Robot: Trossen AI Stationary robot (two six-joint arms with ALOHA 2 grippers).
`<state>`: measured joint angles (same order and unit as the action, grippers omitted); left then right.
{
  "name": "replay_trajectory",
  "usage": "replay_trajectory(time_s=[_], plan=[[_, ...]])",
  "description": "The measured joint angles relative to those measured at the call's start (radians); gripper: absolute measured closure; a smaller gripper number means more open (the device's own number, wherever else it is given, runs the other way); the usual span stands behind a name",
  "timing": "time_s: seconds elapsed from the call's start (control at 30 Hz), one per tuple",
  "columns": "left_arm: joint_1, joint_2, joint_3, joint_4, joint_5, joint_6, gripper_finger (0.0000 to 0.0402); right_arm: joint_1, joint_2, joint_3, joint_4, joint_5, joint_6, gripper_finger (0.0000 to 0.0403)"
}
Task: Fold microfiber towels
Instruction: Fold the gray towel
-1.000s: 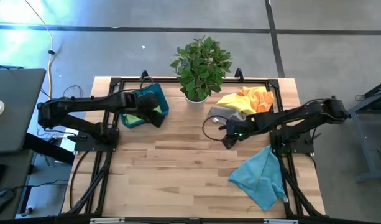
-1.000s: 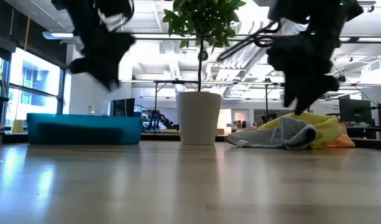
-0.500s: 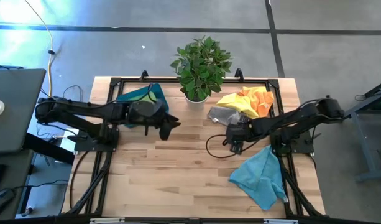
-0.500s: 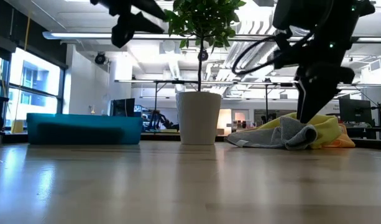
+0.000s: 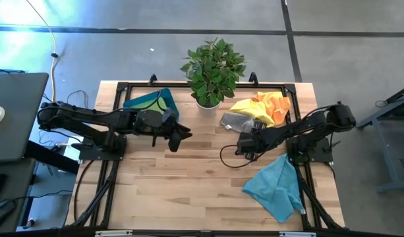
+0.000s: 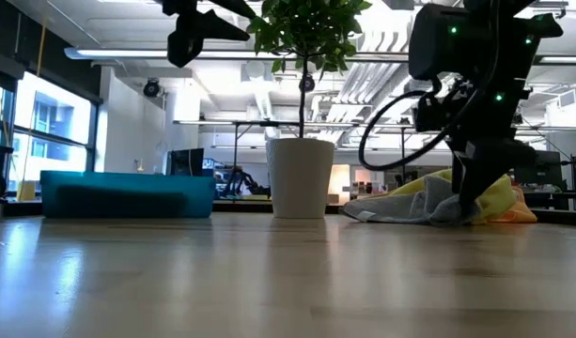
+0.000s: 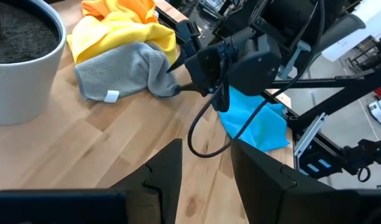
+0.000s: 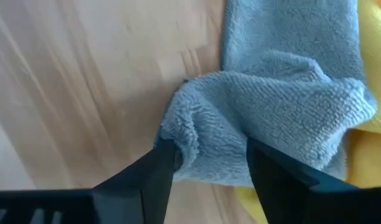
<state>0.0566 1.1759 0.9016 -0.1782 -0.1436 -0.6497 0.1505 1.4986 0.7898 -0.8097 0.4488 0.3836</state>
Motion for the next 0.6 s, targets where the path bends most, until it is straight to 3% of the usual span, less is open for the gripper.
replay_trajectory(time_s=[0.13,0.3,0.6], plan=[[0.0,0.0,0.0,0.004,0.0,-0.003,0.0275,0.0,0.001,0.0,-0.016,0.002,0.025,0.0276],[-0.001,0.0,0.0,0.004,0.0,-0.005,0.0275,0.0,0.0,0.0,-0.021,-0.056,0.073,0.0385],[-0.008,0.0,0.0,0.004,0.006,0.041,0.0275,0.034,-0.03,0.052,-0.016,-0.164,0.185,0.0399]])
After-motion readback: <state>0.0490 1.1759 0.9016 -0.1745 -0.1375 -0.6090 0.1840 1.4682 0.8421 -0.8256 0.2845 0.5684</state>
